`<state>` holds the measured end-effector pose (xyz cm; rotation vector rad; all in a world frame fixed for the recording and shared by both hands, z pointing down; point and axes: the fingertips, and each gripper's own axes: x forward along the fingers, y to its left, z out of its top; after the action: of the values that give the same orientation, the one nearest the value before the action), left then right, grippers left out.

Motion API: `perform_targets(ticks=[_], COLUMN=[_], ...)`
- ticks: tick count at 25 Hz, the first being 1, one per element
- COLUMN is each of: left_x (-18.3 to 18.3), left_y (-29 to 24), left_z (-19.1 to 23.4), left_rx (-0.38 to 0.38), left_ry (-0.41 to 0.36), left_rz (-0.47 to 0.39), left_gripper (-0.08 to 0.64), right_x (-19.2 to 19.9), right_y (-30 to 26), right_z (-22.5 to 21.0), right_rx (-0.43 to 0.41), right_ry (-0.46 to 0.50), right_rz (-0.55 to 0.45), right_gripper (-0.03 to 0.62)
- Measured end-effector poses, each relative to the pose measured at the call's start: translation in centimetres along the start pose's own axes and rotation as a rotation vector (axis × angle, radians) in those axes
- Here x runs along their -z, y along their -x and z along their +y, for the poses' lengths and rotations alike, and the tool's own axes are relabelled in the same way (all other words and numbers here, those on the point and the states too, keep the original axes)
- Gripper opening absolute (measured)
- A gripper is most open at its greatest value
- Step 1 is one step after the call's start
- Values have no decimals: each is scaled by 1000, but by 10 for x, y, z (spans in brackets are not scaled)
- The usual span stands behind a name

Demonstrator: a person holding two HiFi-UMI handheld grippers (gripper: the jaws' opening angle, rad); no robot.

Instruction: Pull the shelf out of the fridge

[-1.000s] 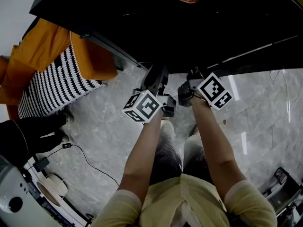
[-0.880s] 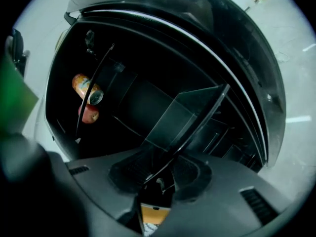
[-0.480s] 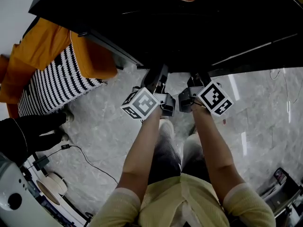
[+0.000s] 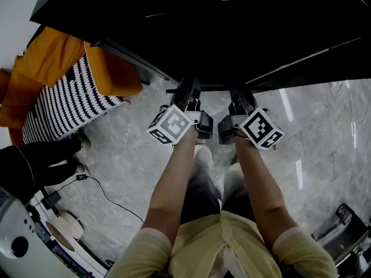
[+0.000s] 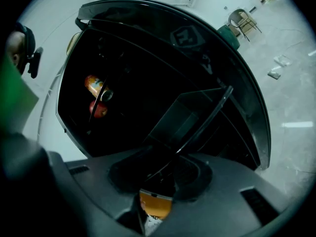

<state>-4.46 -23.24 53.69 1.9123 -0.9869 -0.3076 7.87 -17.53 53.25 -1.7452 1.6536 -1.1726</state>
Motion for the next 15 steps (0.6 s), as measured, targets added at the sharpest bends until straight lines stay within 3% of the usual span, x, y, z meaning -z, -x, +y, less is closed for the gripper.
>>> perform_targets(ticks=[2, 15], left_x=[-1, 4], left_y=[3, 18], left_z=[-2, -7], left_rx=[-5, 86], left_ry=[2, 27], left_rz=[-2, -26], left_gripper=[110, 94], right_x=[0, 1], right_y=[4, 20], right_z=[1, 6], right_rx=[-2, -16], right_ry=[8, 50], right_rz=[1, -8], right_gripper=[115, 115])
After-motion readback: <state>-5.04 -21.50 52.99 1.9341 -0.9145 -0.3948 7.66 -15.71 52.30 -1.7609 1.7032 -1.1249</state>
